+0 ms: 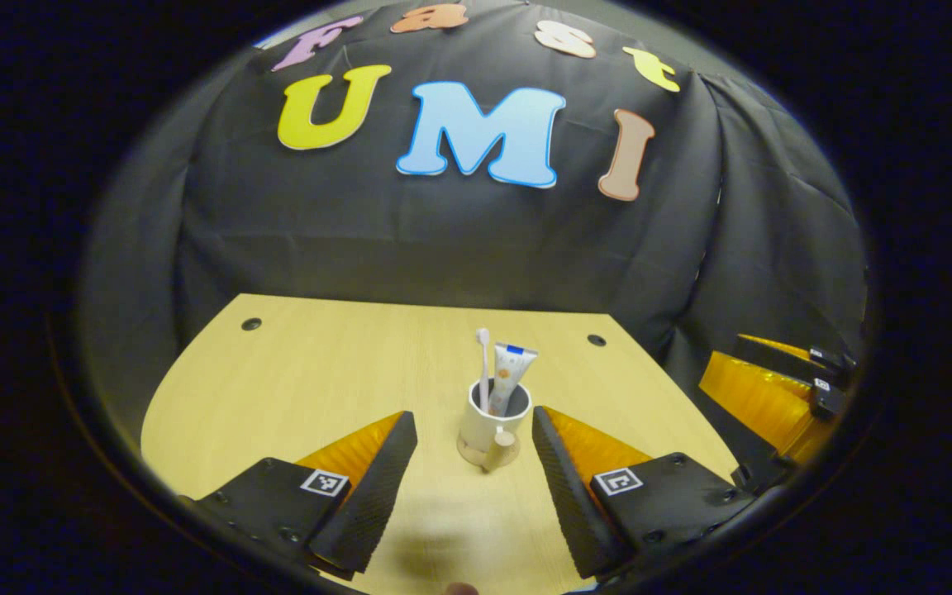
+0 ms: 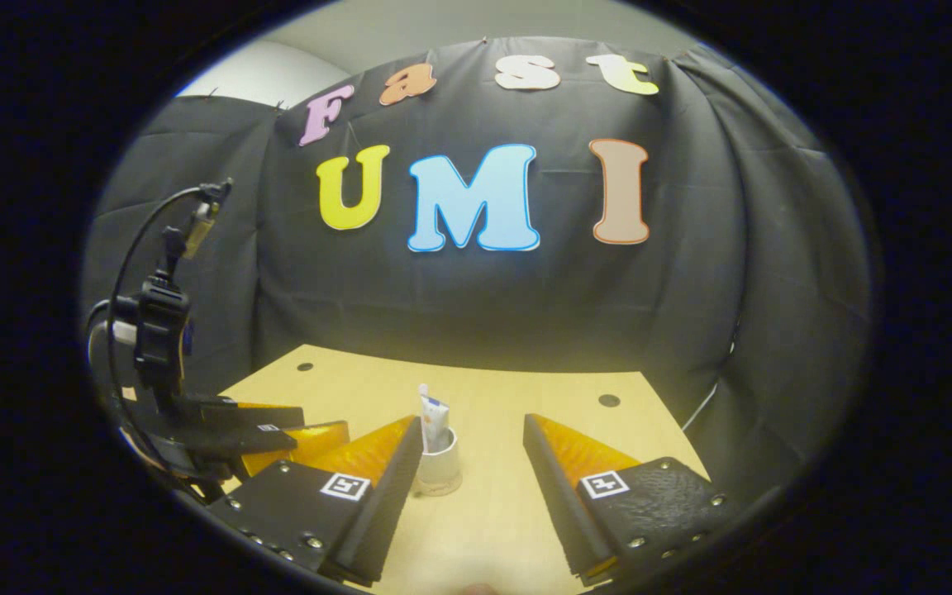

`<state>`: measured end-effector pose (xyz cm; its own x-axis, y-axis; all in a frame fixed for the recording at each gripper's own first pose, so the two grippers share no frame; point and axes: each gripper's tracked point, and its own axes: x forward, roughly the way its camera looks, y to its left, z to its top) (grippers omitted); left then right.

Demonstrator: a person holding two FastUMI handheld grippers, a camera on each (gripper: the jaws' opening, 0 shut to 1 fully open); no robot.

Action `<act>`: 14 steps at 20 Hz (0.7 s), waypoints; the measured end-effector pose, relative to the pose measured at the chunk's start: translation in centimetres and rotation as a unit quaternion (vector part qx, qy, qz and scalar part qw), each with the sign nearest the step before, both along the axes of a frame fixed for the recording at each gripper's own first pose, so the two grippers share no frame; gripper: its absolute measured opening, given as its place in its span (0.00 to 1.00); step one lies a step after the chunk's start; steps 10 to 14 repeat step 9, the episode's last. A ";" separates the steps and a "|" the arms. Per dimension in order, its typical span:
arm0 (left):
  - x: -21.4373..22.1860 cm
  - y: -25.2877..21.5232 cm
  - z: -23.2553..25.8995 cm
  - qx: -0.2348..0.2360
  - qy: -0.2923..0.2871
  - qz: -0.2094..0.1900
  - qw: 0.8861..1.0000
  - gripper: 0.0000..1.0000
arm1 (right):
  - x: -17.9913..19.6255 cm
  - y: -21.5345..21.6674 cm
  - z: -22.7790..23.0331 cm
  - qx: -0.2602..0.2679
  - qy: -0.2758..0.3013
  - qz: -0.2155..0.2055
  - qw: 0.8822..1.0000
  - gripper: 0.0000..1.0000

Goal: Put the toothbrush and toothpaste on the desktop into the cup, then pick up the cup and place it on the coaster on the desktop.

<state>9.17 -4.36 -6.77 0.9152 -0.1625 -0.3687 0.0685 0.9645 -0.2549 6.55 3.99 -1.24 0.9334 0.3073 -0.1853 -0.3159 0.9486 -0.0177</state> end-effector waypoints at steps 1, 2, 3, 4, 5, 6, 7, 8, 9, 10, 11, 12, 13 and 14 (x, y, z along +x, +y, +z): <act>-0.3 0.5 0.7 0.002 -0.022 0.008 1.000 0.89 | 0.2 0.1 0.2 -0.001 -0.007 0.002 1.000 0.79; -0.5 1.1 1.4 0.006 -0.041 0.018 0.999 0.93 | 0.3 0.3 0.4 -0.002 -0.013 0.004 1.000 0.78; -0.9 1.7 2.3 0.008 -0.061 0.025 0.998 0.93 | 0.5 0.4 0.4 -0.003 -0.018 0.005 1.000 0.78; -0.9 2.2 2.8 0.009 -0.076 0.032 0.997 0.92 | 0.5 0.5 0.5 -0.004 -0.021 0.005 1.000 0.77; -0.9 2.7 3.1 0.009 -0.091 0.039 0.995 0.89 | 0.6 0.7 0.5 -0.004 -0.023 0.006 1.000 0.77; -1.1 3.3 3.5 0.008 -0.102 0.045 0.994 0.93 | 0.7 1.0 0.6 -0.004 -0.025 0.008 1.000 0.78; -1.2 3.8 4.0 0.009 -0.111 0.050 0.993 0.88 | 0.8 1.2 0.7 -0.005 -0.029 0.008 1.000 0.79; -1.3 4.1 4.2 0.012 -0.117 0.052 0.992 0.89 | 1.0 1.2 1.0 -0.008 -0.036 0.003 0.999 0.79; -1.4 4.4 4.2 0.018 -0.123 0.052 0.991 0.89 | 1.4 1.1 1.1 -0.013 -0.043 -0.004 0.999 0.78; -1.4 4.4 4.2 0.018 -0.123 0.052 0.991 0.89 | 1.4 1.1 1.1 -0.013 -0.043 -0.004 0.999 0.78; -1.4 4.4 4.2 0.018 -0.123 0.052 0.991 0.89 | 1.4 1.1 1.1 -0.013 -0.043 -0.004 0.999 0.78; -1.4 4.4 4.2 0.018 -0.123 0.052 0.991 0.89 | 1.4 1.1 1.1 -0.013 -0.043 -0.004 0.999 0.78; -1.4 4.4 4.2 0.018 -0.123 0.052 0.991 0.89 | 1.4 1.1 1.1 -0.013 -0.043 -0.004 0.999 0.78; -1.4 4.4 4.2 0.018 -0.123 0.052 0.991 0.89 | 1.4 1.1 1.1 -0.013 -0.043 -0.004 0.999 0.78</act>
